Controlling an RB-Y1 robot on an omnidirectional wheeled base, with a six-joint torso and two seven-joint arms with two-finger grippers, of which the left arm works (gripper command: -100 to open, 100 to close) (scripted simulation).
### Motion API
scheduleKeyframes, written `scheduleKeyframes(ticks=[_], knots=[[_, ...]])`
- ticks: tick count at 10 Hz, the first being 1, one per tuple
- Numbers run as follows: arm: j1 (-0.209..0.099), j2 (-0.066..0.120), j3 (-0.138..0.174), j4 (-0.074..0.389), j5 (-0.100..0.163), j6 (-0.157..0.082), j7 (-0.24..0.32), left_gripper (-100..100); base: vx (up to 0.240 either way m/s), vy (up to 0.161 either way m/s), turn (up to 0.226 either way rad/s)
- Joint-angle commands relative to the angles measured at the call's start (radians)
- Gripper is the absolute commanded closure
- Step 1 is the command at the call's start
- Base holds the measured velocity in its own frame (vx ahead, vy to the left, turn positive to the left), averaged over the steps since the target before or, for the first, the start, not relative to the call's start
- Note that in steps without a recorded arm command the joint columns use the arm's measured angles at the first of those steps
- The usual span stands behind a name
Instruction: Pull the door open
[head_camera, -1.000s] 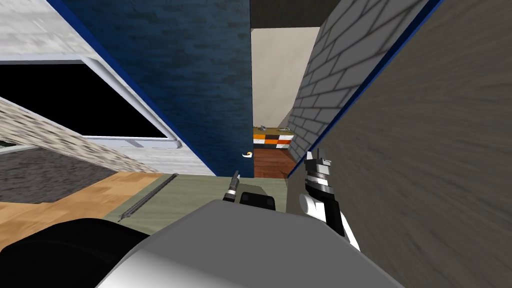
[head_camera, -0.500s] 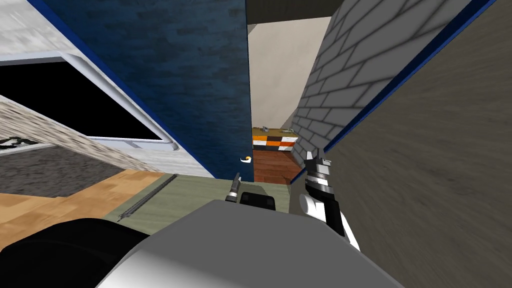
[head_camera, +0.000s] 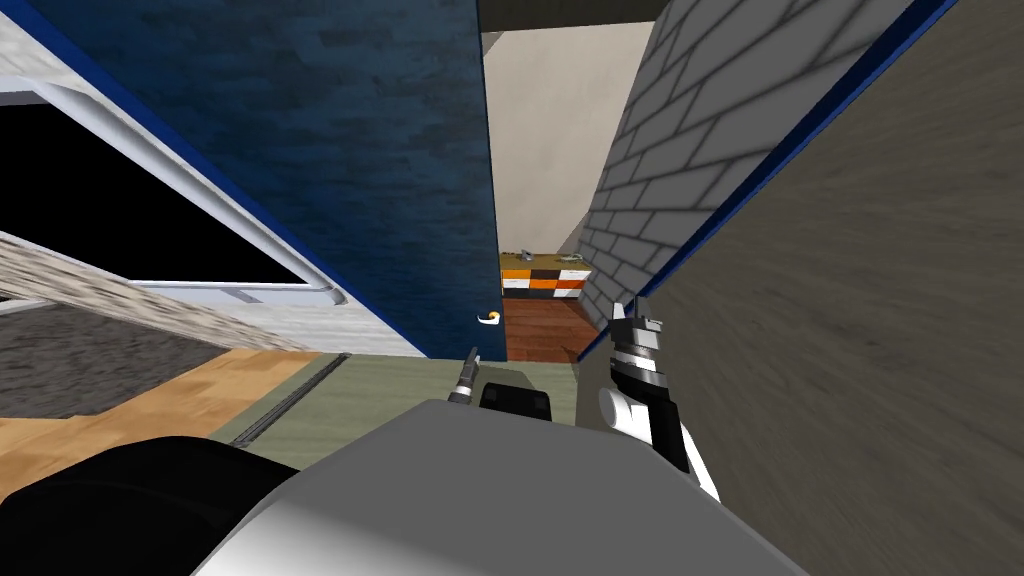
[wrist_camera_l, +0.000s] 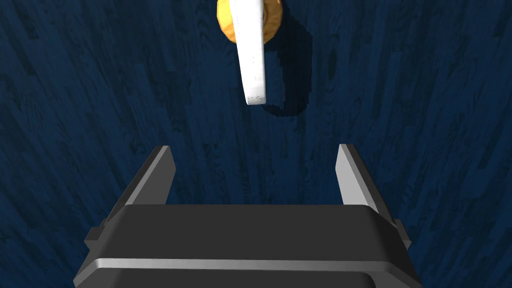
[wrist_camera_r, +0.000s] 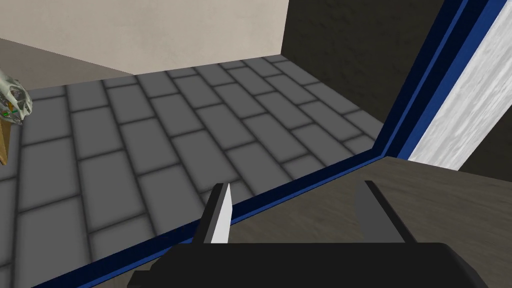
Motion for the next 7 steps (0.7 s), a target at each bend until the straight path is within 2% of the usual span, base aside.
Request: scheduleKeyframes(ticks=[1,4,7], knots=[[-0.006,0.028,0.004,0.007,0.001,0.007,0.001,-100,-0.175,0.058,-0.228],[-0.015,0.085,0.013,0.026,0.002,0.016,0.005,-100,-0.169,0.060,-0.193],[-0.028,0.143,0.026,0.046,0.004,0.026,0.012,-100,-0.099,0.043,-0.205]])
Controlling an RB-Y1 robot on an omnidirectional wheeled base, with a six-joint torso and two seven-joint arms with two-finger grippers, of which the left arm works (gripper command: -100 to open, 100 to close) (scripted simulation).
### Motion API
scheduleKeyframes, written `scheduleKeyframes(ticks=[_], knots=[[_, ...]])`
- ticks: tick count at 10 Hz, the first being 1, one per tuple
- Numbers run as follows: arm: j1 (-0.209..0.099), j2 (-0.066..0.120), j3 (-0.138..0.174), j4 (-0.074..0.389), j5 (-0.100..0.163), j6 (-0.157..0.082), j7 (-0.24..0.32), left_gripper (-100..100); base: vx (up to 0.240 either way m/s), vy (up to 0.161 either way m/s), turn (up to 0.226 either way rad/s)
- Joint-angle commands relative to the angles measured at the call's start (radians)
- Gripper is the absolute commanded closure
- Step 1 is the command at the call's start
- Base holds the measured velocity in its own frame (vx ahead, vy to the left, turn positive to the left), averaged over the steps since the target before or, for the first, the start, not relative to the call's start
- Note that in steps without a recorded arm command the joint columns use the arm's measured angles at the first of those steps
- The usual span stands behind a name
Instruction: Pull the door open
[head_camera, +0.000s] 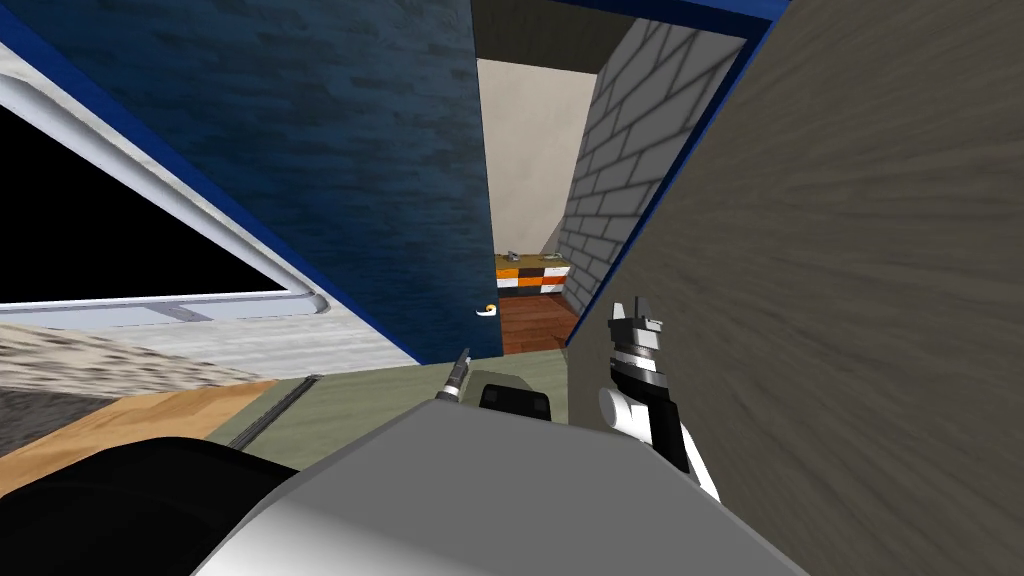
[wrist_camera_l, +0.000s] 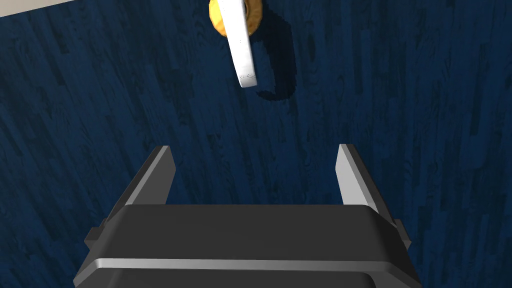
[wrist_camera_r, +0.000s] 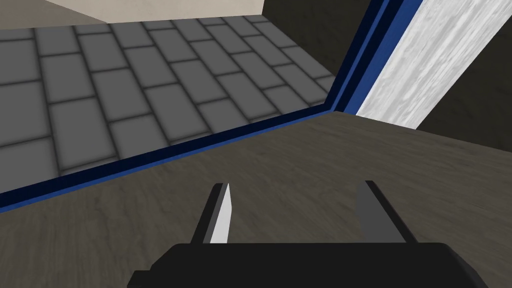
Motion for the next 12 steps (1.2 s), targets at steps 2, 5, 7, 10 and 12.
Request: scheduleKeyframes(ticks=[2,5,7,10,12], knots=[[-0.019,0.045,0.023,0.026,0.008,0.004,0.013,-100,-0.043,0.036,-0.115],[-0.027,0.032,0.042,0.024,0.026,0.002,0.031,-100,0.157,-0.056,0.076],[-0.028,0.020,0.048,0.020,0.033,0.000,0.037,-100,0.205,-0.051,0.059],[-0.029,-0.003,0.055,0.012,0.043,-0.005,0.046,-100,0.191,-0.051,0.071],[-0.028,-0.020,0.059,0.006,0.050,-0.008,0.052,-100,0.209,-0.044,0.076]])
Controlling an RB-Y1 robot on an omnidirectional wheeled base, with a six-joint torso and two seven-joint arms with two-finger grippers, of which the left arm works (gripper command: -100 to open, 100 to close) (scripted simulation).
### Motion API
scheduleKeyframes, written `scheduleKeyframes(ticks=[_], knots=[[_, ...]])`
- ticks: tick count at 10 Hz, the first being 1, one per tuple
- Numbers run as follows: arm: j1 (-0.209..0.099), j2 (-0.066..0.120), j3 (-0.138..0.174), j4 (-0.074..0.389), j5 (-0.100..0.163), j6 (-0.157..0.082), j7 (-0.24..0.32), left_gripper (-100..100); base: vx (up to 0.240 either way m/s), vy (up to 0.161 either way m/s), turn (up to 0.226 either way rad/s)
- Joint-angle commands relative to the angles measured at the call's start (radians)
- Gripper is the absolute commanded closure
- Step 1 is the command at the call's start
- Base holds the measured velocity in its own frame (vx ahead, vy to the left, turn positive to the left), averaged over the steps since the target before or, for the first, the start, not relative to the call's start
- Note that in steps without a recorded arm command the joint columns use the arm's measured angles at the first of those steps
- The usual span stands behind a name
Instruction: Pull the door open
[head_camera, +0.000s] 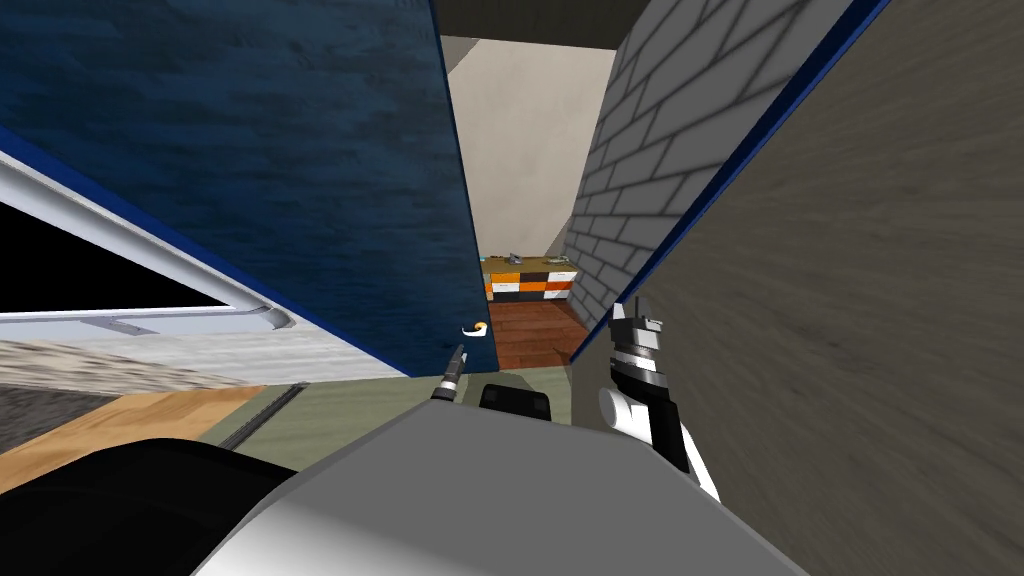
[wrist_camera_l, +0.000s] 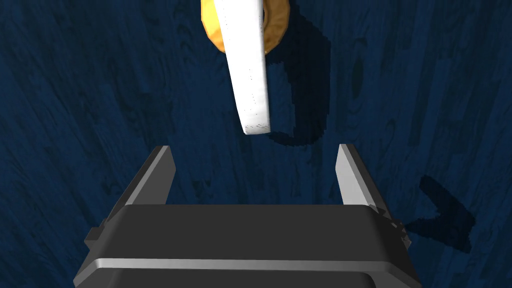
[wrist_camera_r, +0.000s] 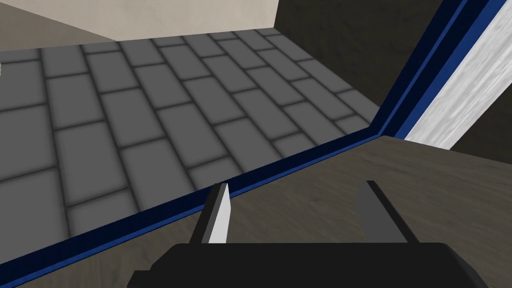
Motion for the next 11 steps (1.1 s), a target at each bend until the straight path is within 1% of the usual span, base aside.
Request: scheduleKeyframes(ticks=[1,3,4,6,7,8,11], knots=[[0.001,-0.015,0.003,-0.007,0.005,-0.002,0.004,-100,0.210,-0.014,0.093],[0.002,-0.031,0.006,-0.012,0.010,-0.004,0.008,-100,0.209,-0.029,0.095],[0.002,-0.042,0.008,-0.015,0.013,-0.006,0.011,-100,0.224,-0.036,0.136],[0.003,-0.056,0.010,-0.019,0.017,-0.008,0.014,-100,0.198,-0.072,0.125],[0.002,-0.051,0.009,-0.018,0.016,-0.007,0.013,-100,0.091,-0.035,0.023],[0.002,-0.051,0.009,-0.018,0.016,-0.007,0.013,100,-0.012,0.003,-0.018],[0.002,-0.051,0.009,-0.018,0.016,-0.007,0.013,100,-0.025,0.011,-0.010]])
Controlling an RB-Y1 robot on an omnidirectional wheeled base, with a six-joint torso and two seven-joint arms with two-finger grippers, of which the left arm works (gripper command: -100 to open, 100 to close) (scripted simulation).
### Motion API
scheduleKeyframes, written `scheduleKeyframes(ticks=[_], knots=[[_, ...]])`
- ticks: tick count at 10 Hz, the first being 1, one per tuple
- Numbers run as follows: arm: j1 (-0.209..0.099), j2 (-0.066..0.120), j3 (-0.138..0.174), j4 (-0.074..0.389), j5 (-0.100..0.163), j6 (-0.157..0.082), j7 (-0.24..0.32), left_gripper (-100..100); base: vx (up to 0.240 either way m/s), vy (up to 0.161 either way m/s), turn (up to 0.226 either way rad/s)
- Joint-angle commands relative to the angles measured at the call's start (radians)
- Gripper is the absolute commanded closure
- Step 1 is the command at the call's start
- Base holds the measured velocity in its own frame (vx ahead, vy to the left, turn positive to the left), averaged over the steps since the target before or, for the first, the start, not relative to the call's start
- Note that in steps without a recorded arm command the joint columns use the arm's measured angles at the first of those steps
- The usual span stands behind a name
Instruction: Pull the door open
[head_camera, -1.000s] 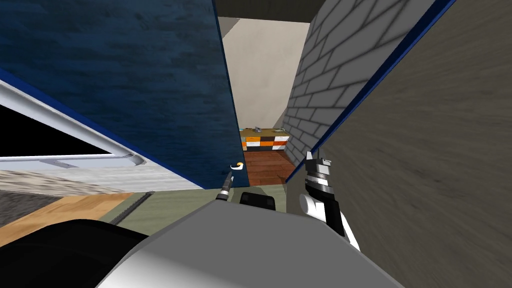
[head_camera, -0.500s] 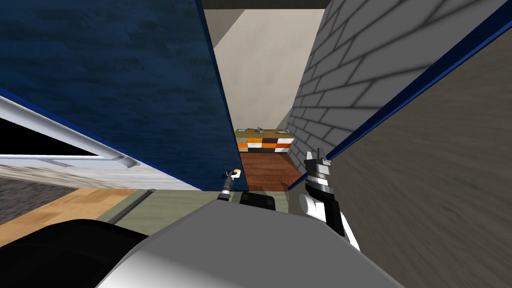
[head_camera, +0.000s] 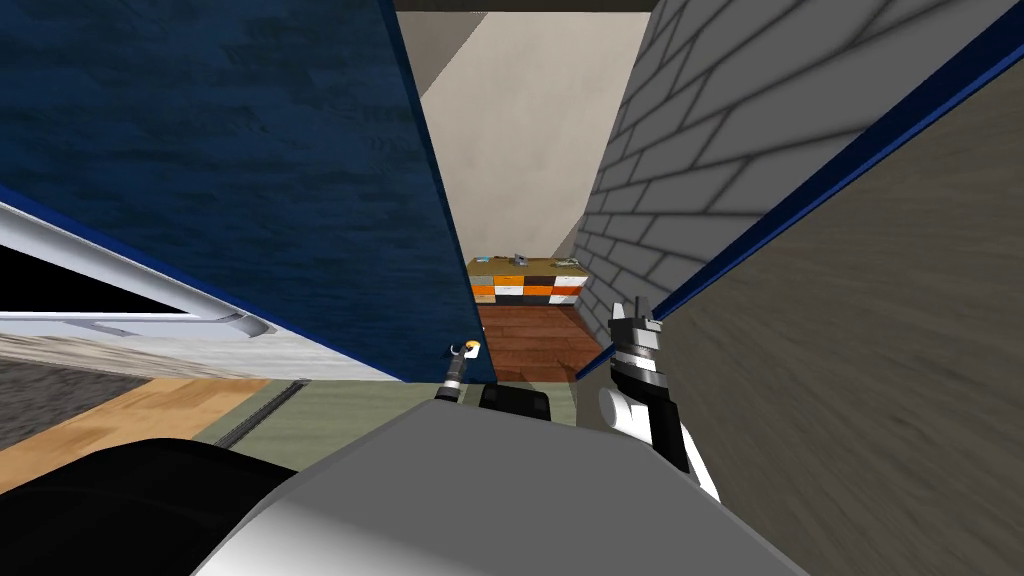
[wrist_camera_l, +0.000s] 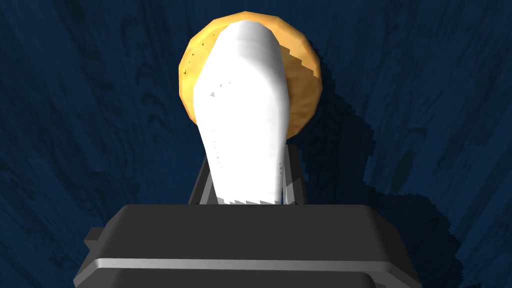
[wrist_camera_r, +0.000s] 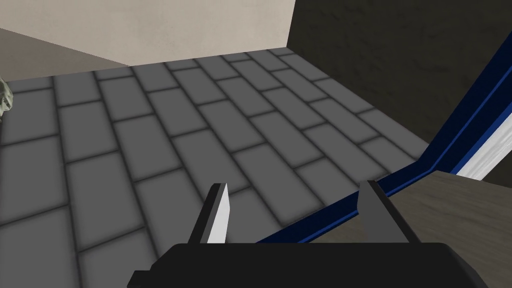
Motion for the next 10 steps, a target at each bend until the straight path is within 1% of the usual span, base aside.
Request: scheduleKeyframes(ticks=[1,2,3,4,7,10], knots=[[0.001,0.001,0.002,-0.001,0.001,-0.002,0.000,100,-0.008,-0.002,0.005],[0.001,0.001,0.002,-0.001,0.001,-0.002,0.000,100,0.000,0.000,0.000],[0.001,0.007,-0.001,0.006,-0.012,0.006,0.001,100,-0.113,0.037,-0.113],[0.001,0.009,-0.001,0.007,-0.016,0.007,0.001,100,-0.158,0.055,-0.103],[-0.002,0.021,-0.002,0.017,-0.035,0.017,0.003,100,-0.189,0.032,-0.047],[-0.006,0.038,-0.004,0.034,-0.060,0.032,0.005,100,-0.225,0.039,-0.049]])
